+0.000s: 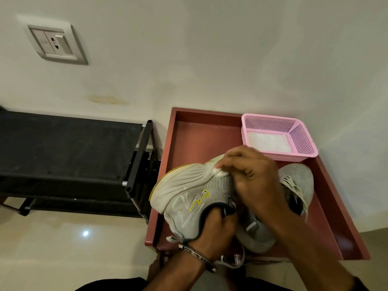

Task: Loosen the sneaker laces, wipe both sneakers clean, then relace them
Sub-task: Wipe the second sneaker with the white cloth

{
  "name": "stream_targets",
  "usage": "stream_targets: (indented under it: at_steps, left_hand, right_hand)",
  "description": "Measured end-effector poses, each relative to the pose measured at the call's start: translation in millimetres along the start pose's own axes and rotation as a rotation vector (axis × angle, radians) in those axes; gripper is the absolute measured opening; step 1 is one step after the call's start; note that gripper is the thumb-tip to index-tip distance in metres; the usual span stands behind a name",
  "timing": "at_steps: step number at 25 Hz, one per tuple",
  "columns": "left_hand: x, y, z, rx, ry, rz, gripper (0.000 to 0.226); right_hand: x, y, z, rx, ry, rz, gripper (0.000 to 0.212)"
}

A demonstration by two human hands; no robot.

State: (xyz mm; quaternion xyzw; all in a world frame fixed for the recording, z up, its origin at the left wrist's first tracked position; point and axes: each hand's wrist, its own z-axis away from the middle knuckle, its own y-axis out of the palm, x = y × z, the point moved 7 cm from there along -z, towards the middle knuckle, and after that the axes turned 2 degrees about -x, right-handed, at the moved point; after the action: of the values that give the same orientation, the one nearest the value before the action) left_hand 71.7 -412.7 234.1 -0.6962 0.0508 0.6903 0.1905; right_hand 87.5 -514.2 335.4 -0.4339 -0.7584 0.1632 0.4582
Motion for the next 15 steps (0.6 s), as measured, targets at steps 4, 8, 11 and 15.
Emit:
stream_targets:
  at_steps: [4,8,11,15]
  left_hand:
    - [-3.8,2.6,-1.0,0.017,0.027,-0.052,0.06]
    - [9.4,-4.5,3.6,0.014,-0.025,-0.087,0.053]
    - [-7.6,9.2,2.2,0.09,-0.176,-0.06,0.043]
    - [-4.0,9.2,-1.2,0.067,-0.182,0.054,0.044]
  right_hand:
    - [23.3,10.1,5.4,0.169,-0.171,-0.111,0.03]
    - [-35.9,-15.0,-5.0,-0.041,0.113,0.059,0.024]
    - [17.4,7.1,8.1,0.081,-0.012,-0.097,0.026]
    - [16.7,9.3,10.0,0.146,-0.115,-0.115,0.026]
